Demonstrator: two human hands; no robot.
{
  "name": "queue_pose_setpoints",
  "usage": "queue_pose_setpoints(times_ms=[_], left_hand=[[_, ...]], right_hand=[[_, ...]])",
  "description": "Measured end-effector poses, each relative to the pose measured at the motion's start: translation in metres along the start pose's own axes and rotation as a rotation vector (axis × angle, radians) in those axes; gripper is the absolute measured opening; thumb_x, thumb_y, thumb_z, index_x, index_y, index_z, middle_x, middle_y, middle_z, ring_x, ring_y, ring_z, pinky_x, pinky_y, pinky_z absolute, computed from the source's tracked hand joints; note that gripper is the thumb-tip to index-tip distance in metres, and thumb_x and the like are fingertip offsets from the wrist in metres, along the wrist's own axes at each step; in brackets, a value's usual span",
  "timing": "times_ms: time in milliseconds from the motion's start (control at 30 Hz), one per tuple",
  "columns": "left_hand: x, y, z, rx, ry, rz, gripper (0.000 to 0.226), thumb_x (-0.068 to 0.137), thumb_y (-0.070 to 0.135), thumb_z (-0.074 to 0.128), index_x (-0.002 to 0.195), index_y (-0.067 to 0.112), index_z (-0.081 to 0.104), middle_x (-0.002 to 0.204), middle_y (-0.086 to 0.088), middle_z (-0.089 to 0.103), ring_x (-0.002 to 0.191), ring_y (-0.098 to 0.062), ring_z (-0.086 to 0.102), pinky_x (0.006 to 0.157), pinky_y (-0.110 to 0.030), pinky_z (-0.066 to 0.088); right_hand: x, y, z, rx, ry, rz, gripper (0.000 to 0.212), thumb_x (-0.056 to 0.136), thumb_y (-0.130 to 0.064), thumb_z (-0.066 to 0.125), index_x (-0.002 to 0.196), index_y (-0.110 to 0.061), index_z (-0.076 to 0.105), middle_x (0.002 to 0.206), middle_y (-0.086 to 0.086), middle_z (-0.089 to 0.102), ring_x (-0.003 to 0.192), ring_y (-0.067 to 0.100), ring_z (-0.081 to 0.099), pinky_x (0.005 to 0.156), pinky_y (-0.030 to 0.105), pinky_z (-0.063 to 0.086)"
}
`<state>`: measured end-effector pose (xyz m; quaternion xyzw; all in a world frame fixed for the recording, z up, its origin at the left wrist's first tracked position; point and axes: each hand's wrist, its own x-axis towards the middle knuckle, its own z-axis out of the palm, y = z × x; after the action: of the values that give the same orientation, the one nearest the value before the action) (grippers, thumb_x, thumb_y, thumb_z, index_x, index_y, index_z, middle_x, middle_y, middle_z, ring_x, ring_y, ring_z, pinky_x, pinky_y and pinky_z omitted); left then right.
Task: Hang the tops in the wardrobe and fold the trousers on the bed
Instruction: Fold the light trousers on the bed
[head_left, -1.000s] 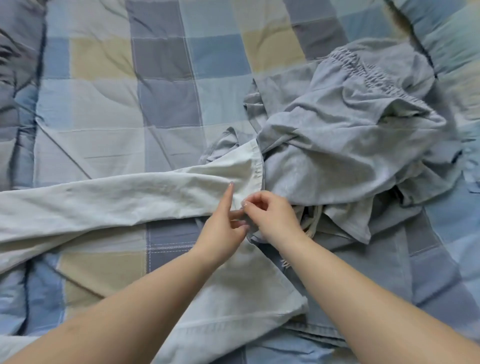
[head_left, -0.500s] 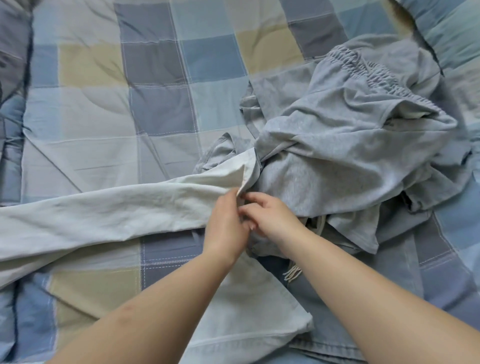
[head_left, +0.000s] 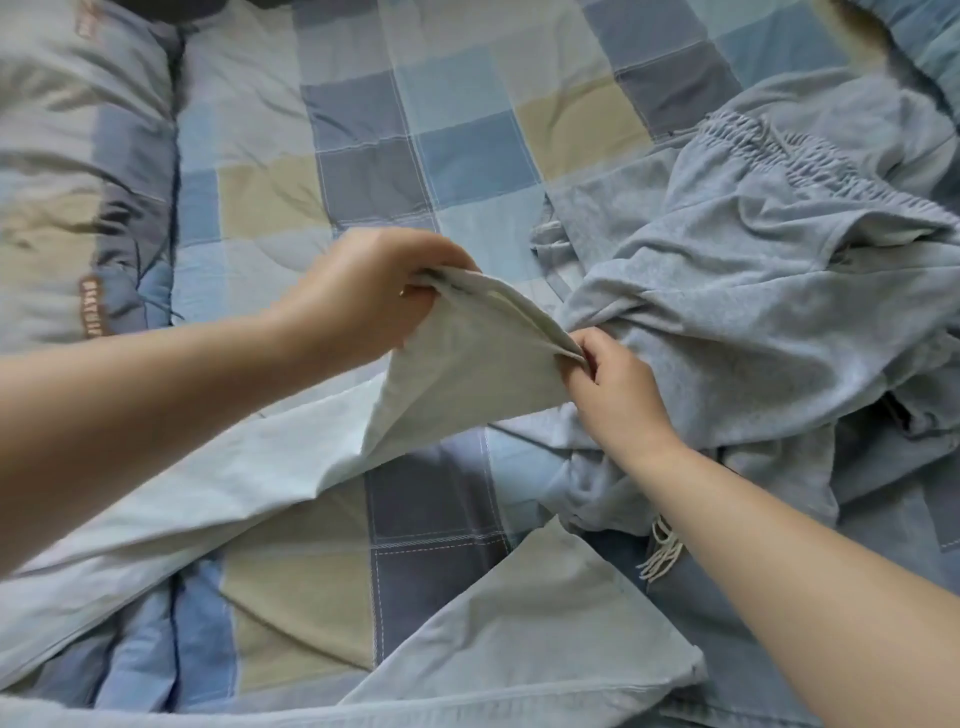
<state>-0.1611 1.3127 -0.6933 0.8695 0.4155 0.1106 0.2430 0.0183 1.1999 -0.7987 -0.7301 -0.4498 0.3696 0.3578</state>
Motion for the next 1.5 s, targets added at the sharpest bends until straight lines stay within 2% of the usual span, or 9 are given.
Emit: queue_pose_setpoints(times_ms=[267, 400, 633, 800, 1033, 1167, 1267, 1367, 1500], left_hand=[[0.091, 0.044, 0.007, 0.256, 0.118, 0.031, 0.029, 0.085, 0.004, 0.047, 0.107, 0.011, 0.064, 0.1, -0.01, 0.064, 0.096, -0.029, 0.058, 0.072, -0.029, 0.04], [0.092, 0.048, 0.048, 0.217, 0.025, -0.021, 0.03, 0.09, 0.004, 0.044, 0.112, 0.011, 0.062, 0.113, -0.012, 0.063, 0.106, -0.028, 0.056, 0.077, -0.03, 0.04], [0.002, 0.023, 0.125, -0.082, -0.028, -0.251, 0.041, 0.09, 0.012, 0.059, 0.13, 0.017, 0.052, 0.128, -0.007, 0.054, 0.115, -0.018, 0.052, 0.102, -0.024, 0.034], [-0.121, 0.028, 0.17, -0.191, -0.221, -0.357, 0.006, 0.088, 0.015, 0.063, 0.091, 0.018, 0.066, 0.086, 0.007, 0.062, 0.08, -0.014, 0.06, 0.082, -0.034, 0.049], [-0.208, 0.087, 0.211, -0.303, -0.688, -0.188, 0.055, 0.084, 0.036, 0.07, 0.133, 0.02, 0.053, 0.132, 0.003, 0.057, 0.12, -0.011, 0.051, 0.101, -0.017, 0.032], [-0.211, 0.12, 0.213, -0.441, -0.448, -0.287, 0.028, 0.084, 0.017, 0.067, 0.113, 0.019, 0.066, 0.106, 0.001, 0.068, 0.098, -0.012, 0.058, 0.086, -0.025, 0.044], [-0.206, 0.127, 0.19, -0.606, -0.326, -0.314, 0.009, 0.085, 0.01, 0.062, 0.088, 0.016, 0.069, 0.078, 0.004, 0.066, 0.075, -0.005, 0.056, 0.069, -0.02, 0.042], [-0.2, 0.127, 0.151, -0.667, -0.338, -0.253, 0.03, 0.088, 0.008, 0.061, 0.065, 0.026, 0.056, 0.061, 0.008, 0.048, 0.07, 0.003, 0.02, 0.063, -0.011, 0.034], [-0.183, 0.119, 0.113, -0.725, -0.388, -0.219, 0.011, 0.086, 0.02, 0.058, 0.085, 0.026, 0.067, 0.073, 0.019, 0.062, 0.071, 0.008, 0.052, 0.069, -0.015, 0.04]], right_hand=[[-0.024, 0.001, -0.023, 0.246, 0.21, 0.096, 0.017, 0.095, -0.024, 0.05, 0.082, -0.028, 0.061, 0.055, -0.019, 0.054, 0.058, 0.006, 0.047, 0.057, 0.025, 0.039], [-0.023, 0.029, -0.03, 0.189, 0.16, 0.311, 0.019, 0.093, -0.028, 0.052, 0.083, -0.017, 0.063, 0.071, 0.008, 0.061, 0.067, 0.019, 0.054, 0.062, 0.04, 0.051], [-0.055, 0.062, -0.024, 0.528, 0.043, 0.569, 0.009, 0.095, -0.014, 0.055, 0.095, -0.02, 0.062, 0.097, 0.002, 0.067, 0.089, 0.01, 0.066, 0.073, 0.03, 0.059], [-0.147, 0.121, -0.038, 0.027, -0.048, 0.465, 0.014, 0.087, -0.025, 0.066, 0.077, -0.033, 0.061, 0.083, -0.008, 0.067, 0.085, 0.013, 0.064, 0.088, 0.041, 0.052], [-0.222, 0.138, -0.047, -0.263, -0.297, 0.243, 0.022, 0.077, -0.018, 0.077, 0.082, -0.033, 0.062, 0.083, -0.014, 0.056, 0.078, 0.011, 0.058, 0.068, 0.008, 0.039], [-0.218, 0.106, -0.046, -0.11, -0.154, 0.03, 0.019, 0.074, -0.035, 0.073, 0.084, -0.02, 0.07, 0.081, -0.011, 0.058, 0.076, 0.004, 0.055, 0.067, 0.008, 0.038], [-0.207, 0.095, -0.053, -0.13, -0.258, -0.132, 0.054, 0.066, -0.057, 0.065, 0.111, -0.027, 0.065, 0.126, -0.007, 0.051, 0.12, 0.007, 0.046, 0.1, 0.019, 0.035], [-0.19, 0.091, -0.05, -0.335, -0.472, -0.198, 0.079, 0.06, -0.064, 0.055, 0.13, -0.026, 0.056, 0.149, -0.005, 0.036, 0.141, 0.015, 0.022, 0.114, 0.036, 0.02], [-0.179, 0.087, -0.033, -0.452, -0.518, -0.158, 0.066, 0.074, -0.042, 0.068, 0.136, -0.027, 0.05, 0.147, -0.008, 0.041, 0.143, 0.019, 0.023, 0.115, 0.044, 0.017]])
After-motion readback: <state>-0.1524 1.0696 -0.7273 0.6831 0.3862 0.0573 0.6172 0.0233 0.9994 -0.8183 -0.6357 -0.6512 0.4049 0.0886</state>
